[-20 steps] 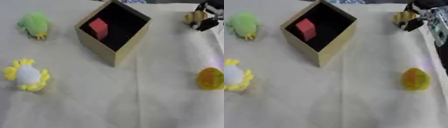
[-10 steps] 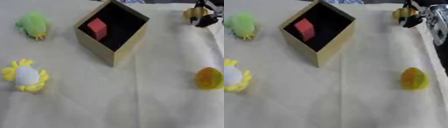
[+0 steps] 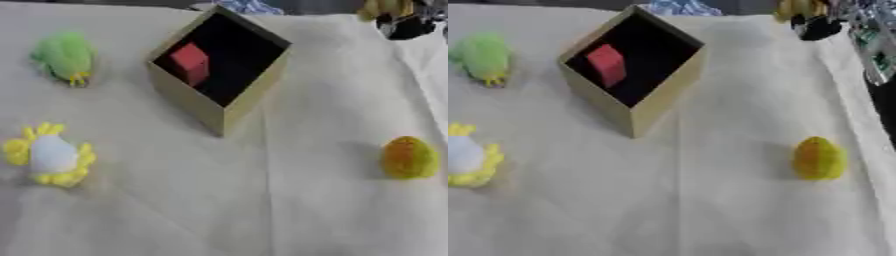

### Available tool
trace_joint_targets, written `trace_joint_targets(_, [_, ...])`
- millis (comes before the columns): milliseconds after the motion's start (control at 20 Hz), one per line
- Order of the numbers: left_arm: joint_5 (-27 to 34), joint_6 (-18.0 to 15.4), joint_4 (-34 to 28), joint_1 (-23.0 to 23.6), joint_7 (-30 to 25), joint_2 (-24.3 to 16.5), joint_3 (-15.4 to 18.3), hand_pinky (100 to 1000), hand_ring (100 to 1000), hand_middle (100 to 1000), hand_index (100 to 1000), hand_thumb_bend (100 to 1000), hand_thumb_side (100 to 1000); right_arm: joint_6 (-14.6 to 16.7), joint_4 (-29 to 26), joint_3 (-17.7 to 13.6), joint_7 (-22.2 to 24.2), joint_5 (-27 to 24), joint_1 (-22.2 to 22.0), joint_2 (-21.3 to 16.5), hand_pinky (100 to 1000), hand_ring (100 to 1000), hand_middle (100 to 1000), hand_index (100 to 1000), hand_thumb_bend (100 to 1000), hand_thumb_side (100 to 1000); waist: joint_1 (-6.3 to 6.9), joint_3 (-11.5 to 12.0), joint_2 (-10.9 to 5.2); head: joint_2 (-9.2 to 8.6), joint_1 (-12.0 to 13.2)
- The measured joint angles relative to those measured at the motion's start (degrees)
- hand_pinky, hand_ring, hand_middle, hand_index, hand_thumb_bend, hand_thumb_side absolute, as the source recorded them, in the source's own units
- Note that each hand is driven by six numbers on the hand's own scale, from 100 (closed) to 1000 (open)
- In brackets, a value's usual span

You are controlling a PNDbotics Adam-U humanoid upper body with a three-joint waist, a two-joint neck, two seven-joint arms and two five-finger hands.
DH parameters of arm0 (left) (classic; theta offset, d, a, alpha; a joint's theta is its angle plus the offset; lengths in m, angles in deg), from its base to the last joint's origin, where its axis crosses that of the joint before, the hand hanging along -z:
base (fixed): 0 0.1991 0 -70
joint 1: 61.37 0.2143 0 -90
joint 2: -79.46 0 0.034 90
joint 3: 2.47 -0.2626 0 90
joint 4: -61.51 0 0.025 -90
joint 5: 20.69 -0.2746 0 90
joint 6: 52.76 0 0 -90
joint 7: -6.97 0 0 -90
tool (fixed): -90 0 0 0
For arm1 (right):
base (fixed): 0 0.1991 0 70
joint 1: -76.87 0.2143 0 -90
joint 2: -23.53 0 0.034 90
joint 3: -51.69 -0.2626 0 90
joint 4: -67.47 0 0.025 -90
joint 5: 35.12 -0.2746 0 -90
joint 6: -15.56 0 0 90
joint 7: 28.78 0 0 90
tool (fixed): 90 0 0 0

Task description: Pick up objects on the table and place them in the box.

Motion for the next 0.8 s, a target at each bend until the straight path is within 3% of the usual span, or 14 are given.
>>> trace_joint_targets(500, [-0.3,-0.1,0.0,0.1,0.1,0.0,0.0,724,638,605,761,352,527,-0.4,-27.1,8.0,8.0,-16.2,-3.7,-4.2,832,753,542,618,100,100,-0.13,-0.6,-1.02,0.71,0.2])
trace_joint_targets(800, [-0.5,-0.2,0.0,0.1,-0.1,0.0,0.0,724,638,605,761,354,524,-1.9,-34.8,13.5,12.2,-21.0,-0.6,-3.0,831,749,544,620,100,100,0.09,-0.3,-1.32,1.74,-0.1])
